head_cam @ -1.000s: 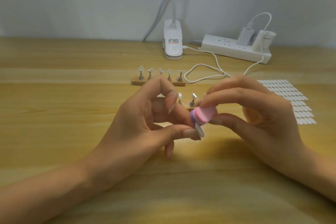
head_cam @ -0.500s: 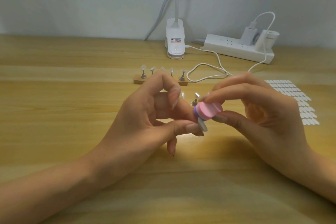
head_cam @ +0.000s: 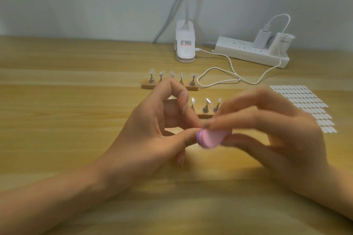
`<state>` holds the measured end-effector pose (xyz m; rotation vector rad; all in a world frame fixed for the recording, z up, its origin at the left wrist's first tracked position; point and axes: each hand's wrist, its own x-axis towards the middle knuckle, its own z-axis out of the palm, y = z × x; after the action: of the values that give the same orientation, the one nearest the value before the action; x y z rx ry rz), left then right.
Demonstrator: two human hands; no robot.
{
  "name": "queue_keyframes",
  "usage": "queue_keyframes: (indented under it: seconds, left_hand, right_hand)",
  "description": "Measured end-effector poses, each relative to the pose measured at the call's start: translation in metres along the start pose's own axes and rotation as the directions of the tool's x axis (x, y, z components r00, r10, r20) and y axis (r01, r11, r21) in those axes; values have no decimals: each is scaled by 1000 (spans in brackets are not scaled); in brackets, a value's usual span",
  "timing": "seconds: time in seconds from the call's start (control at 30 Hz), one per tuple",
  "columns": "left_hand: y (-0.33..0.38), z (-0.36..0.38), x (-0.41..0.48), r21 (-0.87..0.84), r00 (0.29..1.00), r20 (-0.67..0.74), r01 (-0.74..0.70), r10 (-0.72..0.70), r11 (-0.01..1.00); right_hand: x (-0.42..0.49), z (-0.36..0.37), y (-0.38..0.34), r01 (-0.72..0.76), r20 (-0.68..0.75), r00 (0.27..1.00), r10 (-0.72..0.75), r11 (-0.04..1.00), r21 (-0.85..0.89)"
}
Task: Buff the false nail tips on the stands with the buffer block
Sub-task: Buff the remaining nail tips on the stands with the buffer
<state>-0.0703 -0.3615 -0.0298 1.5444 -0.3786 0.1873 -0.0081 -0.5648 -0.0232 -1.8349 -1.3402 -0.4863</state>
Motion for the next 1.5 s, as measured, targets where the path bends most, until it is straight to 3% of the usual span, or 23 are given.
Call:
queue_keyframes:
  seconds: [0.87, 1.5]
  left_hand:
    - [-2, 0, 2, -81, 997, -4, 72, -72, 994]
    - [-4, 0, 3, -66, 999, 30, 16, -14, 998]
  right_hand:
    - [1, 1, 4, -45, -15, 999, 46, 997, 69]
    - [2, 3, 2, -69, 19, 998, 67, 989, 133]
